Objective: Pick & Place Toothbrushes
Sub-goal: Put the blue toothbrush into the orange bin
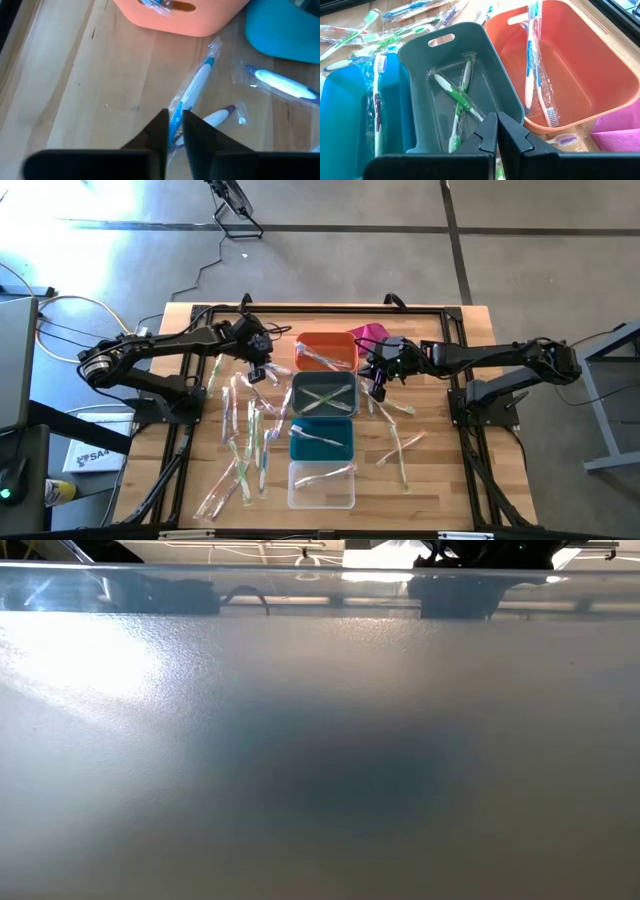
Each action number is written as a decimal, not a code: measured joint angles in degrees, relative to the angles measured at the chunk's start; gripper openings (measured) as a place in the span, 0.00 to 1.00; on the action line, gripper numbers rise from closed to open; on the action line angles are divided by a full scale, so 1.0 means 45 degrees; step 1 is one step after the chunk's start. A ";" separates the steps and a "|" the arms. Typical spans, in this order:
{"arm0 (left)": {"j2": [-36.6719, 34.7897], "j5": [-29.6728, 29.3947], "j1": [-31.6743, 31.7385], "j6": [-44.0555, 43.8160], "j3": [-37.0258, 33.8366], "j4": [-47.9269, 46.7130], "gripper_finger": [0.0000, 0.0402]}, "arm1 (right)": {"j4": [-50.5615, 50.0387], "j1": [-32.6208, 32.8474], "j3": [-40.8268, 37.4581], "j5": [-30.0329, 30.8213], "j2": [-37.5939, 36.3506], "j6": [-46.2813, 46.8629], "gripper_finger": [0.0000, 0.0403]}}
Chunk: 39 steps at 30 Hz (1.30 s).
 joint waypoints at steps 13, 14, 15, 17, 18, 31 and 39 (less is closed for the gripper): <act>0.0000 -0.0114 0.0000 0.0003 0.0000 -0.0243 0.38 | -0.0005 0.0000 0.0000 0.0000 0.0000 0.0005 0.01; 0.0000 -0.0113 0.0000 -0.0003 0.0000 -0.0222 0.38 | -0.0005 -0.0001 0.0000 0.0000 0.0000 0.0005 0.01; 0.0000 -0.0113 0.0000 -0.0043 0.0000 -0.0208 0.38 | -0.0005 0.0000 0.0000 0.0000 0.0000 0.0005 0.01; 0.0000 -0.0103 0.0000 -0.0249 0.0000 -0.0132 0.39 | -0.0005 0.0000 0.0000 0.0000 0.0000 0.0005 0.01; 0.0000 -0.0080 0.0000 -0.0339 0.0000 -0.0082 0.39 | -0.0005 -0.0001 0.0000 0.0000 0.0000 0.0005 0.01; 0.1590 0.0002 0.0000 -0.0333 -0.0015 0.0193 0.39 | -0.0009 -0.0005 0.0000 0.0000 0.0000 0.0005 0.01; 0.2609 0.0032 0.0000 -0.0303 -0.0015 0.1239 0.39 | -0.0010 0.0000 0.0000 -0.0004 0.0000 0.0005 0.01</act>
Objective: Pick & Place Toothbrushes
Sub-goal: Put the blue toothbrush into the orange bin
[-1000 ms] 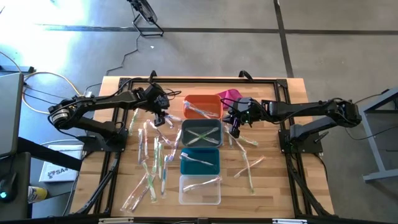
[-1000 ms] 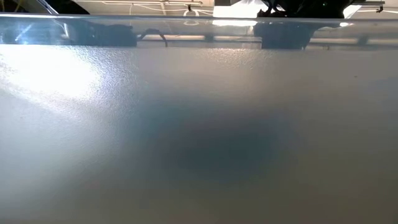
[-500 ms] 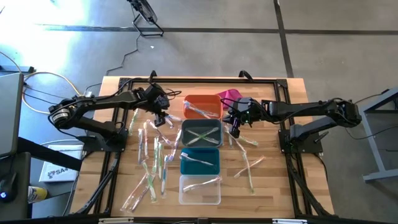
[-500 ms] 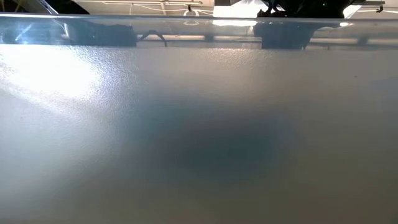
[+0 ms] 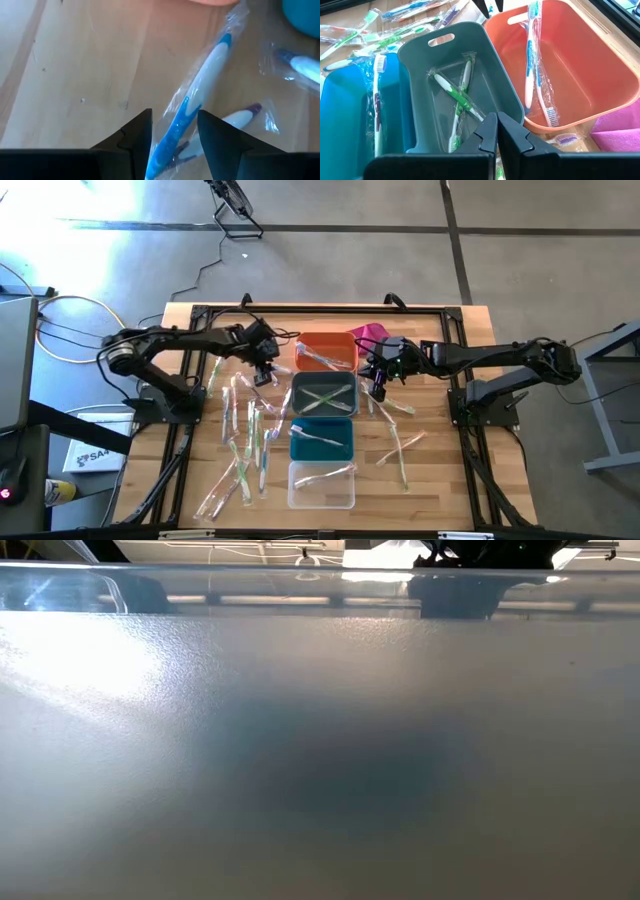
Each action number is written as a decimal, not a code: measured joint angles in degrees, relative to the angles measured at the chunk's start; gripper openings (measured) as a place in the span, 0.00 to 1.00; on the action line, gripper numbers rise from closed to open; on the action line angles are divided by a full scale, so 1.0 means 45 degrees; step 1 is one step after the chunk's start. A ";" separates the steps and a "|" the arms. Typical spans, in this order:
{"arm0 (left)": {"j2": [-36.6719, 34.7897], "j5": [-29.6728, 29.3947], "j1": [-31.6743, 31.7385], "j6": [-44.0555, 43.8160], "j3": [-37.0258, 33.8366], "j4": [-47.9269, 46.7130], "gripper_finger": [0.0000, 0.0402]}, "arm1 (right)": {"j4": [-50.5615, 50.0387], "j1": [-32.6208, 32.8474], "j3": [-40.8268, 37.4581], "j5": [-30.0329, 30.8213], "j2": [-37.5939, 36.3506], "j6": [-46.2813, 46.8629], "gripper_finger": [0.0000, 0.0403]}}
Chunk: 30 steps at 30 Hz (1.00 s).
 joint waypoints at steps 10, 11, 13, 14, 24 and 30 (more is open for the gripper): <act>0.0081 0.0014 0.0000 0.0018 0.0000 -0.0111 0.38 | -0.0001 -0.0004 0.0000 0.0004 0.0000 0.0000 0.01; 0.0081 0.0015 0.0000 0.0016 0.0000 -0.0110 0.38 | 0.0000 0.0000 0.0000 0.0004 0.0000 0.0000 0.01; 0.0081 0.0019 0.0000 0.0016 0.0000 -0.0110 0.38 | -0.0002 0.0000 0.0000 0.0004 0.0000 0.0000 0.01; 0.0081 0.0019 0.0000 0.0011 0.0000 -0.0115 0.38 | -0.0003 -0.0001 0.0000 0.0004 0.0000 0.0000 0.01; 0.0081 0.0024 0.0000 -0.0159 0.0000 -0.0115 0.38 | -0.0002 -0.0003 0.0000 0.0004 0.0000 0.0000 0.01; 0.0081 0.0024 -0.0005 -0.0373 0.0000 -0.0115 0.38 | -0.0002 -0.0002 0.0000 0.0004 0.0000 0.0000 0.01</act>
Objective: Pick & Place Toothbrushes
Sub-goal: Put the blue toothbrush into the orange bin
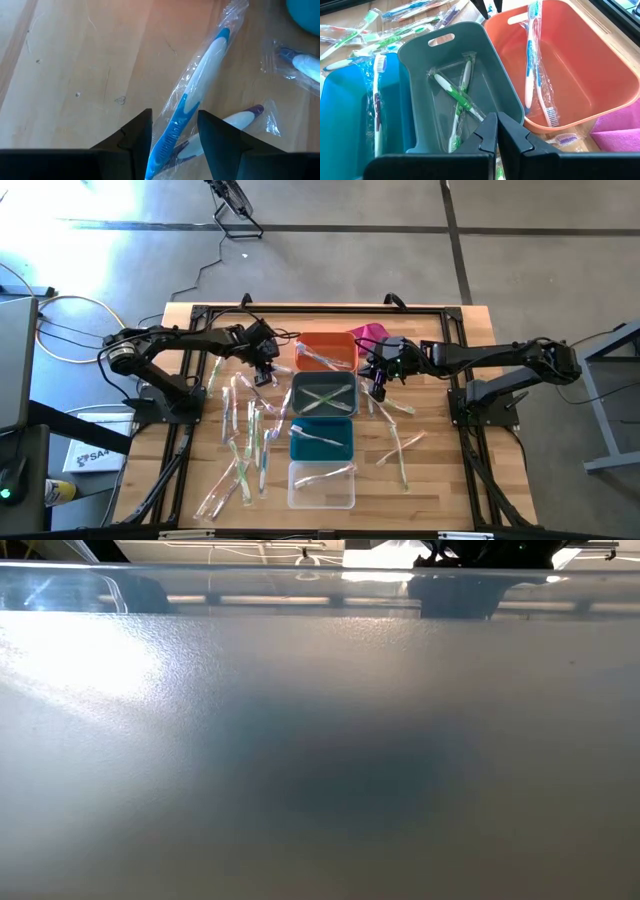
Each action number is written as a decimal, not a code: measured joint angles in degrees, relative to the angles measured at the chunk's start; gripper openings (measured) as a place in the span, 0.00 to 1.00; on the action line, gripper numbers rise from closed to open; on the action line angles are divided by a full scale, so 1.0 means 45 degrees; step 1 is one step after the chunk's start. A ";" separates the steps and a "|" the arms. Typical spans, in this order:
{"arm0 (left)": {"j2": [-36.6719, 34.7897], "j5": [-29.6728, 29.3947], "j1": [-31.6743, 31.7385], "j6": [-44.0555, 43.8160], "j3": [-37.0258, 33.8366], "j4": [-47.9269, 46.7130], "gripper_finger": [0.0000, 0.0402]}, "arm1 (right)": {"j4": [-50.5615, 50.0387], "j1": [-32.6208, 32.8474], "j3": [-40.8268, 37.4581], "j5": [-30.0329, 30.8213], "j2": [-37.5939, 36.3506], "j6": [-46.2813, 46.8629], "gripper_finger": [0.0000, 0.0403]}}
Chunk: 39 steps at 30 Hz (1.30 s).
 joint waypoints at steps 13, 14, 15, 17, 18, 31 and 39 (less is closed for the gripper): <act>0.0183 0.0407 0.0000 -0.0011 0.0000 -0.0003 0.38 | 0.0002 0.0002 0.0000 -0.0001 0.0000 0.0000 0.01; 0.0260 0.0398 0.0000 -0.0019 0.0000 -0.0018 0.38 | 0.0000 0.0002 0.0000 0.0000 0.0000 0.0000 0.01; 0.0401 0.0357 0.0000 -0.0015 0.0000 0.0084 0.38 | -0.0003 0.0001 0.0000 0.0000 0.0000 0.0000 0.01; 0.0696 0.0334 0.0000 -0.0005 0.0005 0.0159 0.38 | -0.0003 0.0002 0.0000 -0.0005 0.0000 0.0000 0.01; 0.0808 0.0325 0.0000 -0.0015 0.0024 0.0158 0.38 | -0.0003 -0.0002 0.0000 0.0000 0.0000 0.0000 0.01; 0.0937 0.0299 0.0005 0.0005 0.0032 0.0124 0.34 | 0.0002 0.0002 0.0000 0.0000 0.0000 0.0000 0.01; 0.0947 0.0240 0.0005 0.0003 0.0029 -0.0088 0.16 | 0.0001 0.0002 0.0000 0.0000 0.0000 0.0000 0.01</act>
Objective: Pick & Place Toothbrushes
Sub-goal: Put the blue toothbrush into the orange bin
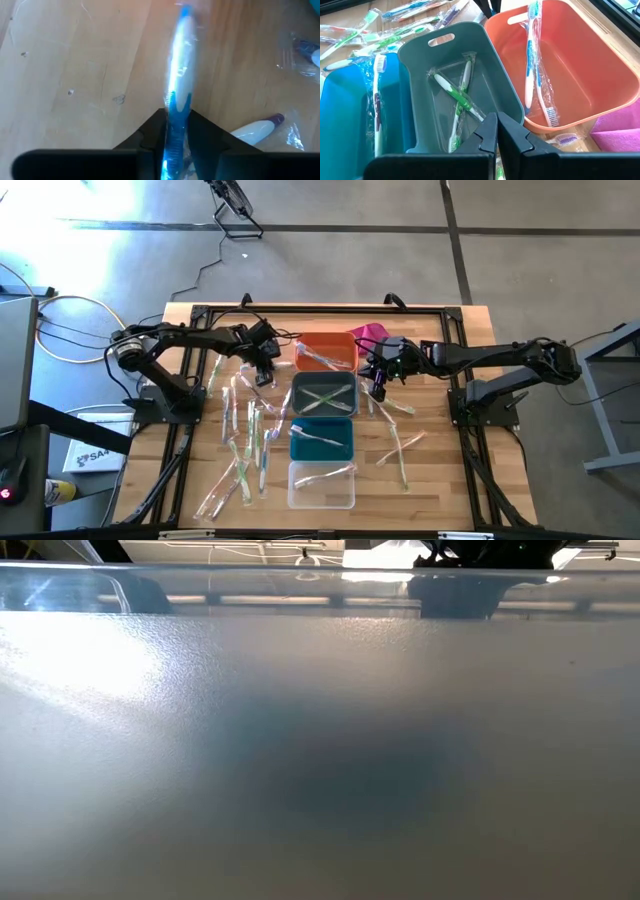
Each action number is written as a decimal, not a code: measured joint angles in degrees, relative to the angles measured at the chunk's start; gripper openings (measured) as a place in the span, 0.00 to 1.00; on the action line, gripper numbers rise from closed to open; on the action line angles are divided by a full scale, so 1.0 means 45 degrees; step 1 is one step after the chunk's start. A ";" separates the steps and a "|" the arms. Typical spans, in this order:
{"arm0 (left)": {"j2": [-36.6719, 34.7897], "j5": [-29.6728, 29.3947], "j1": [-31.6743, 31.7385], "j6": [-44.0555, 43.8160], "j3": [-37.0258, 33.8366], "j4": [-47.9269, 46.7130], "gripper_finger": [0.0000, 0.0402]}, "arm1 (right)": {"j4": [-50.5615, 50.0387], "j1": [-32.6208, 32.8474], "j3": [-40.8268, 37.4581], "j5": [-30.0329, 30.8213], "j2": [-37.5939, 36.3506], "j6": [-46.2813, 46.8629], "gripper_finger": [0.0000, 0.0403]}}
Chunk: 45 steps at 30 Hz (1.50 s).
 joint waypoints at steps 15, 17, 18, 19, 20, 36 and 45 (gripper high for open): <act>-0.1803 -0.1567 -0.0005 0.0074 0.0045 -0.2697 0.11 | -0.0003 -0.0001 0.0000 -0.0005 0.0000 0.0000 0.01; -0.2245 -0.1949 -0.0005 0.0079 0.0207 -0.3192 0.11 | -0.0001 -0.0002 0.0000 0.0000 0.0000 0.0000 0.01; -0.2446 -0.2054 -0.0005 0.0052 0.0312 -0.3408 0.11 | 0.0001 0.0000 0.0000 0.0000 0.0000 0.0000 0.01; -0.2647 -0.2065 -0.0001 0.0023 0.0411 -0.3523 0.11 | 0.0001 0.0000 0.0000 0.0000 0.0000 0.0000 0.01; -0.2850 -0.2086 -0.0003 0.0016 0.0558 -0.3622 0.11 | 0.0001 -0.0003 0.0000 0.0000 0.0000 0.0000 0.01; -0.4634 -0.1509 -0.0001 0.0214 0.2629 -0.3088 0.11 | 0.0001 -0.0003 0.0000 -0.0002 0.0000 -0.0002 0.01; -0.4321 0.2672 -0.0010 -0.0033 0.2652 0.0047 0.11 | 0.0003 -0.0004 0.0000 0.0000 0.0000 -0.0603 0.01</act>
